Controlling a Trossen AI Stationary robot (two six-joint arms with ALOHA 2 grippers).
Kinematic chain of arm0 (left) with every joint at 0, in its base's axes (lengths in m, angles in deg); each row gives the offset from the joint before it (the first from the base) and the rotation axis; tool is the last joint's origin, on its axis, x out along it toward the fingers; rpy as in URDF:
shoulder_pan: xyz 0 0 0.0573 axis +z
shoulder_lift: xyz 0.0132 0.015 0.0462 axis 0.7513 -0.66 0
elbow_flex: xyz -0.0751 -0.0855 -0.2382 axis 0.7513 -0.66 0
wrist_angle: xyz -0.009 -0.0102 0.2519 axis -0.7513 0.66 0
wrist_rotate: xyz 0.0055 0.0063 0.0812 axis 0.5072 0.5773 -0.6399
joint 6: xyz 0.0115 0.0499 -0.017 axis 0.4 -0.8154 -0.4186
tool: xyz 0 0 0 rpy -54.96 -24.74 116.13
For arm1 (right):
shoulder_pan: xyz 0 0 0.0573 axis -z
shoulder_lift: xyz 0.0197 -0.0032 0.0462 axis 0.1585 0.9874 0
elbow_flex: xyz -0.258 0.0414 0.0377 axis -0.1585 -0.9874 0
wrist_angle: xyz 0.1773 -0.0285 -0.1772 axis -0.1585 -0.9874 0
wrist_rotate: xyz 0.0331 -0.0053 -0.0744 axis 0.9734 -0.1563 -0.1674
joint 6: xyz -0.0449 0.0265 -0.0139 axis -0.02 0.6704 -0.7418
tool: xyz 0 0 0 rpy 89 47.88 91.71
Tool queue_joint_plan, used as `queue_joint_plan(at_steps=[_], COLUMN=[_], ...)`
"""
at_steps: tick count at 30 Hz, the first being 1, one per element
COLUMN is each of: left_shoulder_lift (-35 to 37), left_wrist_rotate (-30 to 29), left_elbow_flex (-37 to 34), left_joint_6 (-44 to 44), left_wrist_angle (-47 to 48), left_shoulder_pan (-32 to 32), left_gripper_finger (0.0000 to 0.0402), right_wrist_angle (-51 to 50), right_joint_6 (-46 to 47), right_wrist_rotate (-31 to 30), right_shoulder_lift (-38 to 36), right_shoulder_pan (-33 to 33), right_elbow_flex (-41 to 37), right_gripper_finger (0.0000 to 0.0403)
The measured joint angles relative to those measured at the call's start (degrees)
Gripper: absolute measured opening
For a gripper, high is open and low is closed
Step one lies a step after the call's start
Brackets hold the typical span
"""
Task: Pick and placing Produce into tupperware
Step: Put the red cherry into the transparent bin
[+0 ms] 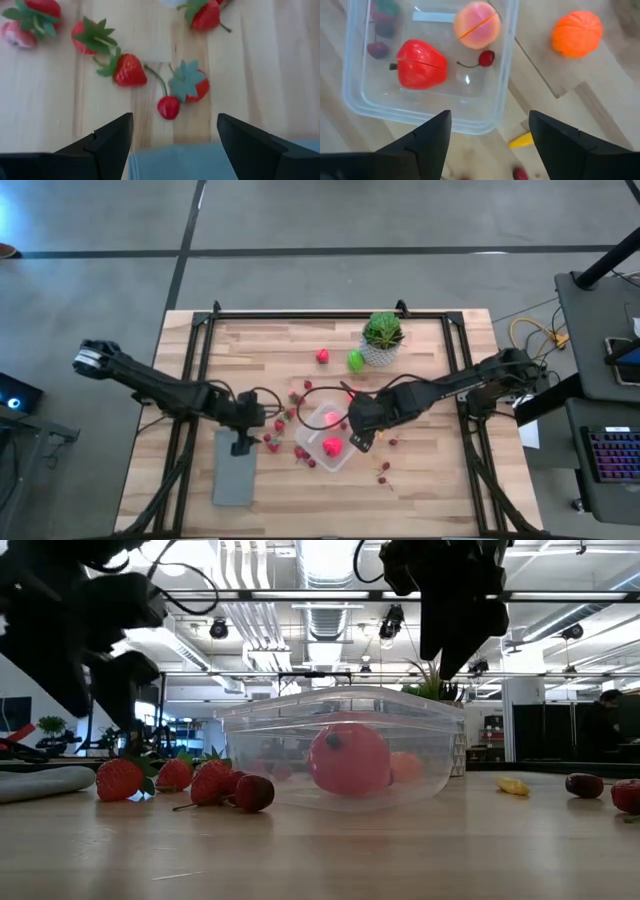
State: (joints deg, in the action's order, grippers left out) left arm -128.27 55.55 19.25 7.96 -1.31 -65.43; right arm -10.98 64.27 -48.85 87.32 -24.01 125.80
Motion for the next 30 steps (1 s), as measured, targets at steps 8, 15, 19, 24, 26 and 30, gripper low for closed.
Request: queue_joint_plan(at_steps=[8,15,19,24,26,30], left_shoulder_lift=[-10.3,-14.1,-14.6,-15.6,-16.1,-16.9], left_wrist_rotate=[-0.2,-0.7,-1.1,-1.8,-1.8,-2.2], left_elbow_flex=[-0.1,0.0,0.0,0.1,0.1,0.1], left_joint_6=[-1.3,-1.6,-0.5,0.5,1.4,1.5], left_wrist_angle=[-4.6,-5.4,-6.9,-8.4,-8.5,-8.9], left_shoulder_pan=[-0.3,-0.9,-0.9,-1.0,-1.1,-1.6], left_gripper_finger=[0.0274,0.0261,0.023,0.0195,0.0186,0.0172], right_wrist_angle=[-0.3,-0.7,-1.0,-1.2,-1.2,-1.4], right_joint_6=[0.7,0.7,0.7,0.7,0.7,0.7], right_wrist_rotate=[-0.5,-0.5,-1.1,-1.5,-1.5,-1.5], right_shoulder_lift=[0.0,0.0,0.0,0.0,0.0,0.0], right_shoulder_pan=[-0.3,-0.3,-0.3,-0.2,-0.2,-0.2], right_elbow_flex=[0.0,0.0,0.0,0.0,-0.1,-0.3], right_gripper_finger=[0.0257,0.0258,0.0256,0.0252,0.0252,0.0253])
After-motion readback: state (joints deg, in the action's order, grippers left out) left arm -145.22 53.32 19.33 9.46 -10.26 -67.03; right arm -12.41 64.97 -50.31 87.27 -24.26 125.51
